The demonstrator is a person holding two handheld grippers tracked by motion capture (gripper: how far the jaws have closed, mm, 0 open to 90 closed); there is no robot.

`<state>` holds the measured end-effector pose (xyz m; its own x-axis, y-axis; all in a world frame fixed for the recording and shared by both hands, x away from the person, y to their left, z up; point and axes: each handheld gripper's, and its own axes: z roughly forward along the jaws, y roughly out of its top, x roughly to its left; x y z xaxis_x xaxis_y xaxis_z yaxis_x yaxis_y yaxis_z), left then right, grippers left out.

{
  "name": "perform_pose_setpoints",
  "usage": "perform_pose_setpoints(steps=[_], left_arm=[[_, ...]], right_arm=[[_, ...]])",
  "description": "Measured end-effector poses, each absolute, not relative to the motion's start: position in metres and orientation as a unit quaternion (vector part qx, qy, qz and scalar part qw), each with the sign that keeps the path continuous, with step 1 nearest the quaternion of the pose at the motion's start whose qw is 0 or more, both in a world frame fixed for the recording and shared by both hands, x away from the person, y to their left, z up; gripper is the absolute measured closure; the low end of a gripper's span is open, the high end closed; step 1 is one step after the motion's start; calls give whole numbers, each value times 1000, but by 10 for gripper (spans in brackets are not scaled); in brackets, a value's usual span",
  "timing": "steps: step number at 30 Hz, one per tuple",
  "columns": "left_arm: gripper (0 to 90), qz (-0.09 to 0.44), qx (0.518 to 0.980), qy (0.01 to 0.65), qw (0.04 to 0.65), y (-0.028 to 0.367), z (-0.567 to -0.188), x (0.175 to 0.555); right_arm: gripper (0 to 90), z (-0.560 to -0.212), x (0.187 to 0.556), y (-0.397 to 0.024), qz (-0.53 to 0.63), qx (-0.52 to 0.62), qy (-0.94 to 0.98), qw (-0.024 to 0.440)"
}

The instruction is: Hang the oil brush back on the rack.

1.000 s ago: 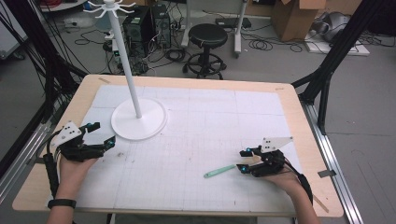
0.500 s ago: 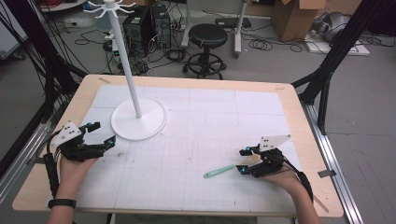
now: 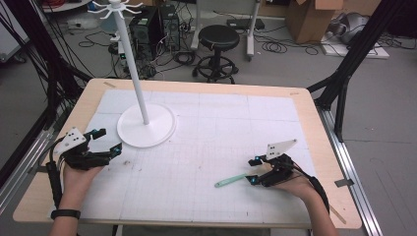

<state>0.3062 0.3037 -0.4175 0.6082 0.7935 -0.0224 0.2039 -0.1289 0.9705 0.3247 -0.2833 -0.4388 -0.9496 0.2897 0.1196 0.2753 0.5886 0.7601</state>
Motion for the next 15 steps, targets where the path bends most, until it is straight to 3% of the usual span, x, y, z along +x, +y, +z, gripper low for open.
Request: perform_pose_setpoints(steps=[10, 15], left_arm=[[148, 264, 705, 354, 555, 303, -417, 306], [149, 265, 704, 354, 555, 303, -417, 305]], right_arm=[[459, -442, 325, -280, 401, 147, 904, 12], [564, -444, 324, -278, 392, 141, 908, 29]])
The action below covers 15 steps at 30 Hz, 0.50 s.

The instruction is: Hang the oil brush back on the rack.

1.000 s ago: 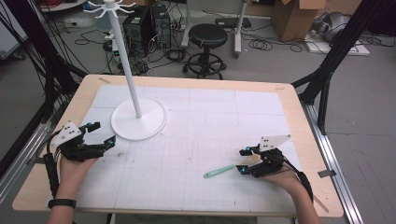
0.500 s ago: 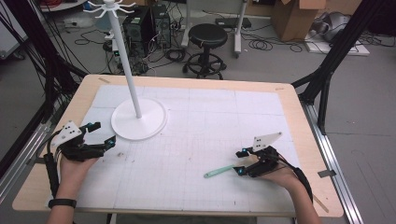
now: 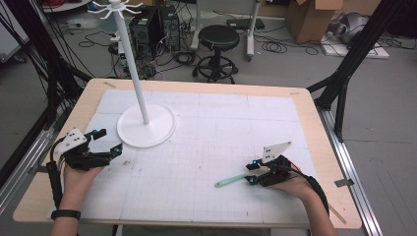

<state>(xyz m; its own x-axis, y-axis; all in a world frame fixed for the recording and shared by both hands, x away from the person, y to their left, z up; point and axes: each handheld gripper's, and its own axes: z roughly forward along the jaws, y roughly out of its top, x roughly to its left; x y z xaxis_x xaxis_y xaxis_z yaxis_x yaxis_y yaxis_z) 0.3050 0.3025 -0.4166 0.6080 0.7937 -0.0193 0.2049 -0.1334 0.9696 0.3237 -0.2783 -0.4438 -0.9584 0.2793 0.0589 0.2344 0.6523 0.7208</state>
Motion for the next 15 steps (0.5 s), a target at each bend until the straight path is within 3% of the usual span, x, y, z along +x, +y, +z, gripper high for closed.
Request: perform_pose_setpoints(steps=[1, 6, 9, 15], left_arm=[[149, 265, 704, 354, 556, 303, -416, 305], [150, 265, 703, 355, 556, 303, -416, 305], [150, 266, 704, 354, 555, 303, -416, 305], [151, 265, 704, 354, 556, 302, -416, 304]], right_arm=[[616, -444, 324, -279, 393, 148, 907, 30], [642, -444, 323, -278, 388, 149, 909, 40], [713, -442, 320, -277, 381, 144, 912, 48], [731, -442, 319, -276, 378, 142, 914, 50]])
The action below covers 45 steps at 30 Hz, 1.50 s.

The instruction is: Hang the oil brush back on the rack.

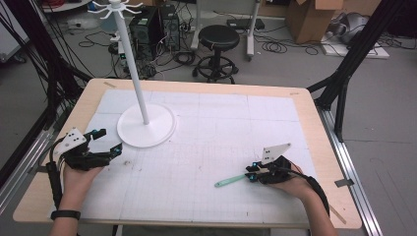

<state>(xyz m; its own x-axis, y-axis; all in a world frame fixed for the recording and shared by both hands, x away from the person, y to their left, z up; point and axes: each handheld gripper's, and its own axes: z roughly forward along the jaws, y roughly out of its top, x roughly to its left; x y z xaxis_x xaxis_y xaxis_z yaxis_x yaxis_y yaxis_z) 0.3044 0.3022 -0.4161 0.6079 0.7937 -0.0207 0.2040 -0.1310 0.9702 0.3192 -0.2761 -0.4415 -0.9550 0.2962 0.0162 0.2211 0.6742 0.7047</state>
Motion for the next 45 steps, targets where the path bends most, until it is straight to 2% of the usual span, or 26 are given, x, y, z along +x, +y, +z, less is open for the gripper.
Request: perform_pose_setpoints(steps=[11, 22, 28, 36, 43, 45], left_arm=[[154, 264, 701, 356, 559, 303, -416, 305], [155, 263, 701, 355, 560, 302, -416, 305], [155, 263, 699, 352, 564, 302, -415, 304], [155, 260, 696, 354, 567, 302, -415, 304], [155, 260, 695, 354, 570, 302, -415, 304], [155, 260, 695, 354, 570, 302, -415, 304]], right_arm=[[794, -438, 317, -276, 377, 150, 913, 49], [746, -442, 318, -277, 382, 137, 914, 35], [788, -441, 315, -275, 373, 128, 918, 50], [826, -438, 314, -276, 371, 147, 916, 32], [827, -439, 314, -277, 374, 158, 913, 27], [823, -439, 312, -276, 372, 146, 916, 41]])
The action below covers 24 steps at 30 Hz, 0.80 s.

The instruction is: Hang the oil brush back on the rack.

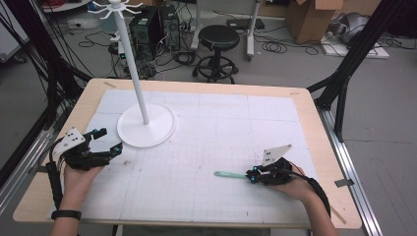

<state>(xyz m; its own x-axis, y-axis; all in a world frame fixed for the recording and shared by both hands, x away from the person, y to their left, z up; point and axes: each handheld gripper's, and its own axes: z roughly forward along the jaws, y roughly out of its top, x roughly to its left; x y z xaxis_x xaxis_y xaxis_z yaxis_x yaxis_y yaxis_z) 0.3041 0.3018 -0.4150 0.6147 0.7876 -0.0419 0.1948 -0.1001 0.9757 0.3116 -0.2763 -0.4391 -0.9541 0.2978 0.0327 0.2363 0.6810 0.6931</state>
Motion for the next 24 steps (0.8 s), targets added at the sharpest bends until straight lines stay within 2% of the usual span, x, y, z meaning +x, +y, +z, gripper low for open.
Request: perform_pose_setpoints(steps=[24], left_arm=[[156, 260, 691, 353, 574, 302, -415, 304]], right_arm=[[836, -435, 313, -278, 378, 182, 907, 43]])
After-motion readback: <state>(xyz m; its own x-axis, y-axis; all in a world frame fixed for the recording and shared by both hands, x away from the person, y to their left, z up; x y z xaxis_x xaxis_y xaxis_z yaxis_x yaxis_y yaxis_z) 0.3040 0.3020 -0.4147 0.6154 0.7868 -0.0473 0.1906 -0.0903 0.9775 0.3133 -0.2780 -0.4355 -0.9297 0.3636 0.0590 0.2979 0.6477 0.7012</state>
